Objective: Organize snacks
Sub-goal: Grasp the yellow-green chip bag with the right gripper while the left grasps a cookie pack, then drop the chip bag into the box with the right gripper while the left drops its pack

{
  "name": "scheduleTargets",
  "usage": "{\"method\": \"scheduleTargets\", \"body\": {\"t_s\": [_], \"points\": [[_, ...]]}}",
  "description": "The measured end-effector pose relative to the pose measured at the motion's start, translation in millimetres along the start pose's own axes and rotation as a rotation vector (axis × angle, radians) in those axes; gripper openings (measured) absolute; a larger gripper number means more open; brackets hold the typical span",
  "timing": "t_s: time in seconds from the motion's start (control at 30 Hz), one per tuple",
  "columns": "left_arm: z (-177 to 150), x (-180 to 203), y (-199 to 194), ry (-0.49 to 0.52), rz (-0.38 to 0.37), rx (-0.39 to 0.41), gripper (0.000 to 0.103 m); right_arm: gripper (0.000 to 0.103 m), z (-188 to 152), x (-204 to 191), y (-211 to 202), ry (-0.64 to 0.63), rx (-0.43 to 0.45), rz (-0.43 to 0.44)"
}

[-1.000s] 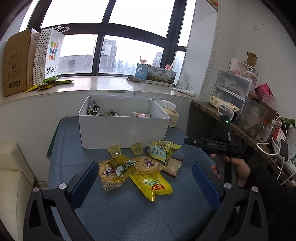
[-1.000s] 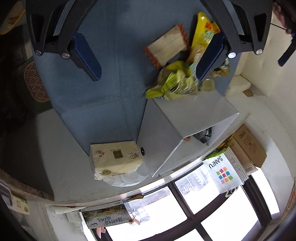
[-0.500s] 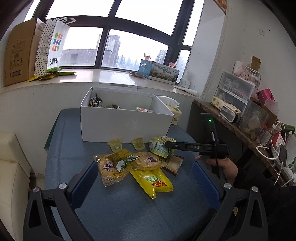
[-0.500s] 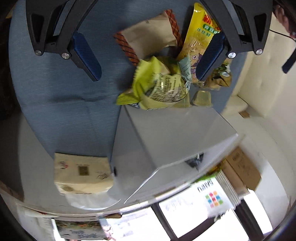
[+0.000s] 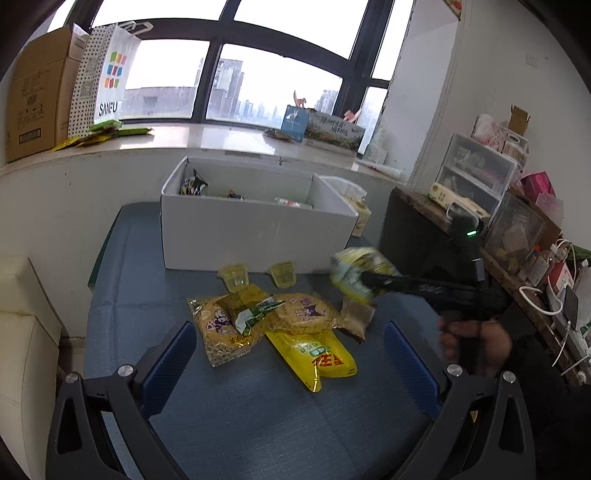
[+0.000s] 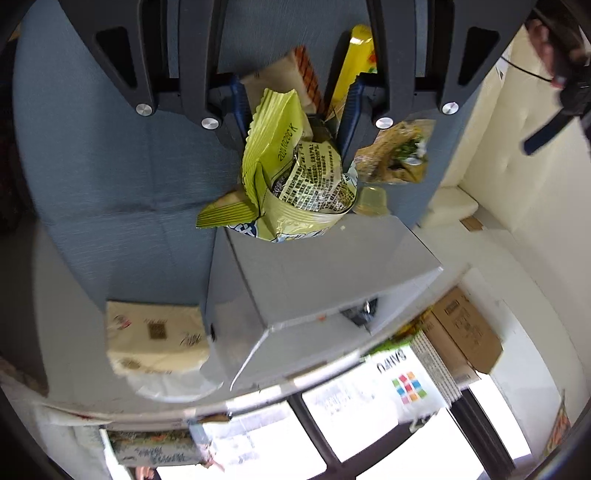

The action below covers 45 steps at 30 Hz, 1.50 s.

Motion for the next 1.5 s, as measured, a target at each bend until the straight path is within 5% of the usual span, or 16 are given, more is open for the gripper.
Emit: {"method": "scheduleTargets", "body": {"t_s": [0.33,0.6,0.67,0.7,0.8,1.2,1.5], "points": [[3,-14,87,-0.001,0.004,-0.184,0.103,0.045,-19,-29,-85,-0.071,0.118,-0.013],[8,-31,145,0.012,0.122,-0.302,0.102,0.046,-40,-36,-99,-0.07,0.104,-0.016],[5,-34,153,-0.019,0.062,-0.309,0.092,0.046,-40,-38,-97,-0.073,0.1,-0.008],[5,-36,154,-0.03,0.042,-0.308,0.077,0.046,-40,-38,-97,-0.076,0.099,-0.01],[6,-34,147,-0.001,0.049,-0.26,0.054,0.045,-41,-42,-94,-0.101,0.095,-0.014],[46,-22,78,0.009,-0.019,-0.03,0.053,0.046,-28,-47,-81,-0.099,0.088,0.016],[140,-9,69,0.055,-0.034,0.108,0.053,0.046,67,-56,-69,-0.098,0.193,0.035]]}}
Point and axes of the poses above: each gripper's, at about its wrist camera, not at the fingertips, and y roughly the way its jaws point, x to its right, z to its top, the point moved 4 cm from there along y, roughly the way its jaws point, and after that the axes turned 2 degrees about z, right-handed, at the moved point
